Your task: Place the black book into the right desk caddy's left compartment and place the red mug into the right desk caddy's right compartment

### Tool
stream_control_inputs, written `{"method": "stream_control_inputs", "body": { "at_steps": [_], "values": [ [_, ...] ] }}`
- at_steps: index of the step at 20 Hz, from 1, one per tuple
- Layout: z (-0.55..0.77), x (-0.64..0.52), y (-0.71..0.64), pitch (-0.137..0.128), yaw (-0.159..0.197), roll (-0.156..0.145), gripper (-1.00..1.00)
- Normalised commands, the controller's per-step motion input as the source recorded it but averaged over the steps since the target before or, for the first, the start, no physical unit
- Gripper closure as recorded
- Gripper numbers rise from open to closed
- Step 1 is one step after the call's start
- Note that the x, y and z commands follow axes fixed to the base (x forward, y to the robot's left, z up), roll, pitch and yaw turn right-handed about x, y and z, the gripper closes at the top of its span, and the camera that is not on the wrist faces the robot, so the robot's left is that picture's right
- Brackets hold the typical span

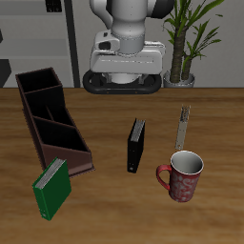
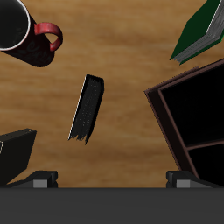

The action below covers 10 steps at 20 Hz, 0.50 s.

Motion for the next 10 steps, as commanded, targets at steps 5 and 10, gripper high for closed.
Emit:
{"method": "stream_control_inputs", "body": {
  "at_steps": [5,10],
  "values": [
    [-0.05,0.2,0.26,-0.021,-0.013,-0.019,-1.0],
    [-0.19,0.19,0.11,-0.011,-0.011,-0.001,-1.0]
  ]
}}
